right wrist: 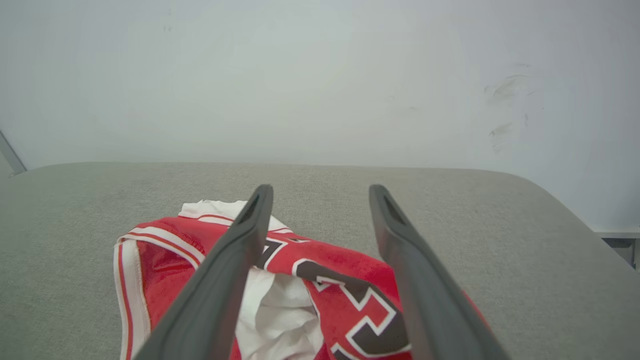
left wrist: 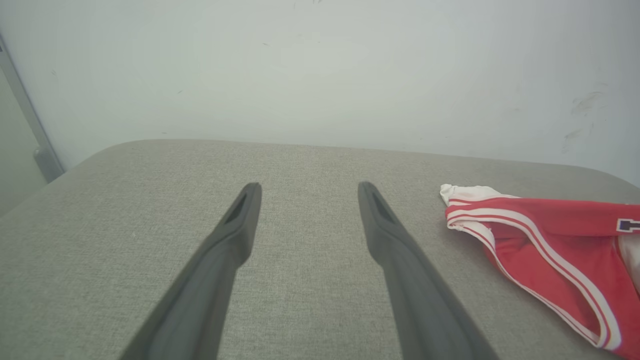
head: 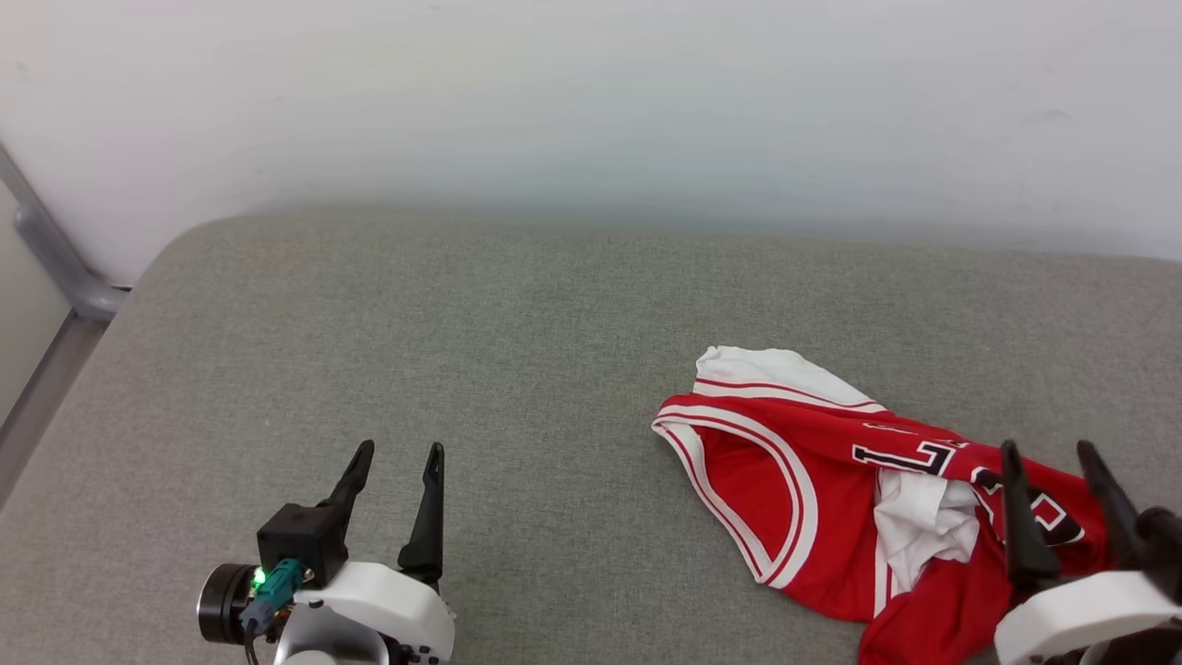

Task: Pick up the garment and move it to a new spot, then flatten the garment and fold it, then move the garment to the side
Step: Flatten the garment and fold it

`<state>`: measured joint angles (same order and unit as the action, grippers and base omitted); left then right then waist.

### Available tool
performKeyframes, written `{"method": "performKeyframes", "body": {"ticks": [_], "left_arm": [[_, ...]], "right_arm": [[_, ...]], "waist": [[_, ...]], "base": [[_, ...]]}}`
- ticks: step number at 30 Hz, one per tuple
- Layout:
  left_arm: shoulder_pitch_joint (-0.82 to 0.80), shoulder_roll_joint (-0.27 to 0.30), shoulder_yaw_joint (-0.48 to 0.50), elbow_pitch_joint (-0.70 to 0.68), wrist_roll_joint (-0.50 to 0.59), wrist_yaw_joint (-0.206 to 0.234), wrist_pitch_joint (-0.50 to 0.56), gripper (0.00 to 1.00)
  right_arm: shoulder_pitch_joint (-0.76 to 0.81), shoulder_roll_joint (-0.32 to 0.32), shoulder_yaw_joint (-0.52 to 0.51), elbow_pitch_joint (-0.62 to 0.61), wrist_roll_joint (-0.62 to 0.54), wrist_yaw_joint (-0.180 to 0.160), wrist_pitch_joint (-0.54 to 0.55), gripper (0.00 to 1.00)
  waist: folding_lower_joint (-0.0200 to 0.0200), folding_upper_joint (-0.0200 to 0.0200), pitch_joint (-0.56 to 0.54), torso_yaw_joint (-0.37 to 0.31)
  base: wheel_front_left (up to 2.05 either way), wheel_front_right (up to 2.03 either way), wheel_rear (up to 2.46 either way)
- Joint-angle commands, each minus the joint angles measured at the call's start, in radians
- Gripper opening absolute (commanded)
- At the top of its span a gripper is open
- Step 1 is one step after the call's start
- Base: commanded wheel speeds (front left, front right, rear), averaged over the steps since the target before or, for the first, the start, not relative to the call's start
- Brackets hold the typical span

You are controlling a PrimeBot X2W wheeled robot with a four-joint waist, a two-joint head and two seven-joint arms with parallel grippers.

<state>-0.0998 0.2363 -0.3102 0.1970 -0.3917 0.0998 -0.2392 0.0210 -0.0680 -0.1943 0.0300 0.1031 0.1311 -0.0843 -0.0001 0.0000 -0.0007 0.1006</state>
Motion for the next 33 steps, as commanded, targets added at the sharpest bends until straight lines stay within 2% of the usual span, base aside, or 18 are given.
{"method": "performKeyframes", "body": {"ticks": [1, 4, 8, 13, 18, 25, 29, 33], "left_arm": [[0.016, 0.004, 0.001, -0.008, -0.004, 0.008, 0.004, 1.00], [0.024, 0.010, 0.000, -0.016, -0.006, 0.009, 0.011, 1.00], [0.030, 0.013, -0.003, -0.022, -0.007, 0.013, 0.017, 1.00], [0.029, 0.016, -0.008, -0.031, -0.009, 0.017, 0.024, 1.00], [0.020, 0.014, -0.015, -0.035, -0.011, 0.015, 0.021, 1.00], [-0.008, 0.008, -0.021, -0.049, -0.006, 0.014, 0.013, 1.00], [-0.036, -0.005, -0.022, -0.038, -0.011, 0.006, 0.002, 1.00], [-0.053, -0.013, -0.021, -0.020, -0.014, 0.000, -0.008, 1.00]], "right_arm": [[0.036, 0.008, 0.023, -0.035, -0.004, -0.001, 0.013, 1.00], [0.090, 0.015, 0.054, -0.086, 0.001, -0.001, 0.052, 1.00], [0.158, 0.018, 0.084, -0.112, 0.017, -0.001, 0.159, 1.00], [0.208, 0.017, 0.101, -0.107, 0.060, -0.001, 0.434, 1.00], [0.195, -0.040, 0.128, -0.132, 0.083, -0.001, 0.638, 1.00], [0.118, -0.104, 0.176, -0.093, 0.110, -0.001, 0.716, 1.00], [0.064, -0.132, 0.226, 0.005, 0.142, -0.001, 0.752, 1.00], [0.076, -0.136, 0.250, 0.099, 0.167, -0.001, 0.815, 1.00]], "waist": [[0.0001, 0.0000, -0.009, -0.004], [0.0001, 0.0000, -0.017, -0.009], [0.0001, 0.0000, -0.024, -0.016], [0.0001, 0.0000, -0.024, -0.022], [0.0001, 0.0000, -0.009, -0.014], [0.0001, 0.0000, 0.050, 0.006], [0.0001, 0.0000, 0.108, 0.025], [0.0001, 0.0000, 0.130, 0.035]], "base": [[0.00, 0.00, 0.00], [0.00, 0.00, 0.00], [0.00, 0.00, 0.00], [0.00, 0.00, 0.00], [0.00, 0.00, 0.00], [0.00, 0.00, 0.00], [0.00, 0.00, 0.00], [0.00, 0.00, 0.00]]}}
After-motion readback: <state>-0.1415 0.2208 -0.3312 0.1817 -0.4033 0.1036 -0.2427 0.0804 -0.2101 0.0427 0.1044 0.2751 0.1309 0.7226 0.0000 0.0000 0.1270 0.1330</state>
